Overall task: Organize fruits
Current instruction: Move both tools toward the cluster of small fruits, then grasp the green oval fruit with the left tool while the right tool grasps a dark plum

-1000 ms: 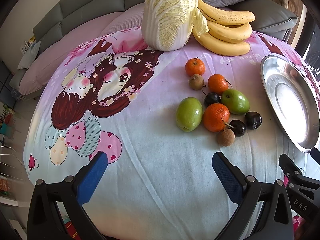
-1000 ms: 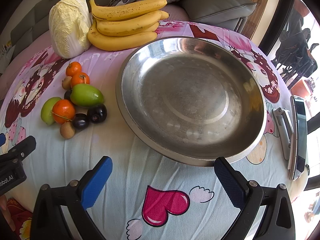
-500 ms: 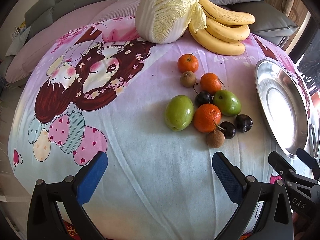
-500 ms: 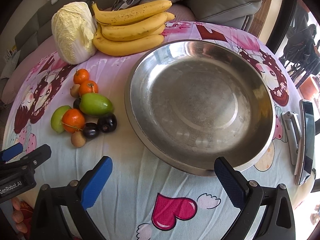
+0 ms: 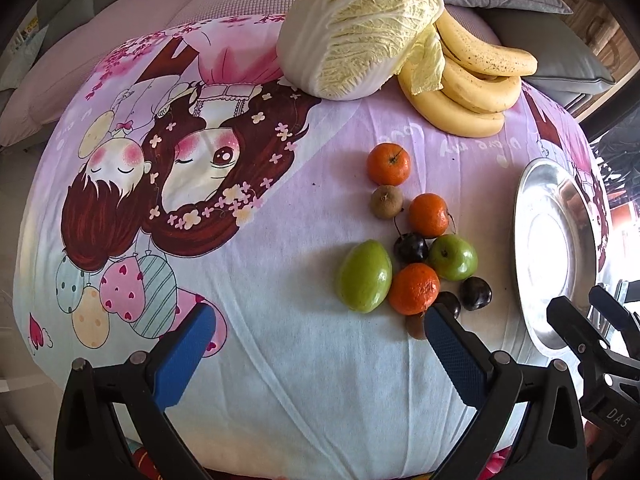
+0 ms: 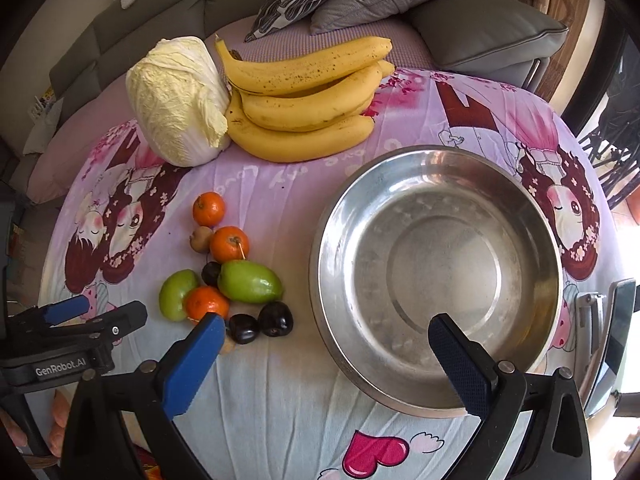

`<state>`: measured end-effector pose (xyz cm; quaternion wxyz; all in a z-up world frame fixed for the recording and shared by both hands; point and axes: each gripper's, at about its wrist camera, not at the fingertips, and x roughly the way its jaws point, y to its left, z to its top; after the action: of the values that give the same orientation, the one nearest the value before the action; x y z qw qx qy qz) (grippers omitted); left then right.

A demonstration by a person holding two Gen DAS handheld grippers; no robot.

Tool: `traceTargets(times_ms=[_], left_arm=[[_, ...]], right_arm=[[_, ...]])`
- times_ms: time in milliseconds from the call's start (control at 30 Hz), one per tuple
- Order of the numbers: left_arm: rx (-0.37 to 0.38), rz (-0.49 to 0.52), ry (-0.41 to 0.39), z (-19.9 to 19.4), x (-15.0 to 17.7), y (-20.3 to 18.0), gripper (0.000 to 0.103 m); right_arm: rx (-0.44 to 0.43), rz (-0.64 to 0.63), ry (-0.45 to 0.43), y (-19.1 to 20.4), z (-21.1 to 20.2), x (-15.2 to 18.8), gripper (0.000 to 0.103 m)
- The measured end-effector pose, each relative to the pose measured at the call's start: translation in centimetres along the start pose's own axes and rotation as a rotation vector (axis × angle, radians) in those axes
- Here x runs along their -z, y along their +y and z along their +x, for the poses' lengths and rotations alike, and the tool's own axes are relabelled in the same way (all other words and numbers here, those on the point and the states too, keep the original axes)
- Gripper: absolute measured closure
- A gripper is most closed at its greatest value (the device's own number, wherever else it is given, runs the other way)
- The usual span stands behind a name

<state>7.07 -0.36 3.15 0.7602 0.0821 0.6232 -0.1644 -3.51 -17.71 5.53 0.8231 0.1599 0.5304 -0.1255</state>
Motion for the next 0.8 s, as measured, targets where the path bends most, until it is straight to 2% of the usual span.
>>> traceTargets(times_ms=[133, 333, 500, 567, 733, 800], left_arm=[[0.027, -0.012, 0.027, 0.2, -1.0, 0.2, 0.0], [0.035, 0.02, 0.034, 0.7, -1.6, -0.2, 0.0], [0.043, 0.023, 0.056, 1.3, -1.9, -0.3, 0.0], [0.05, 0.017, 0.071, 1.8, -2.0, -0.3, 0.004], [0.091, -0.001, 0.132, 3.2, -2.0, -0.5, 0.029], [0.098, 0.001, 0.149, 3.7, -2.0, -0.7, 0.036]], right_arm=[[-0.033, 0.0, 0.008, 0.9, -0.2, -1.4, 0.001], [-0.073, -0.006, 0.101, 1.7, 1.8, -1.3, 0.021], [-0.109, -0.018, 0.145, 2.5, 2.7, -0.9, 0.035], [-0.112, -0.023, 0.16, 2.7, 3.1, -0.8, 0.039], [-0.115, -0.037, 0.219, 3.3, 4.7, -0.5, 0.052], [-0.1, -0.046, 0.229, 3.5, 5.2, -0.4, 0.06]])
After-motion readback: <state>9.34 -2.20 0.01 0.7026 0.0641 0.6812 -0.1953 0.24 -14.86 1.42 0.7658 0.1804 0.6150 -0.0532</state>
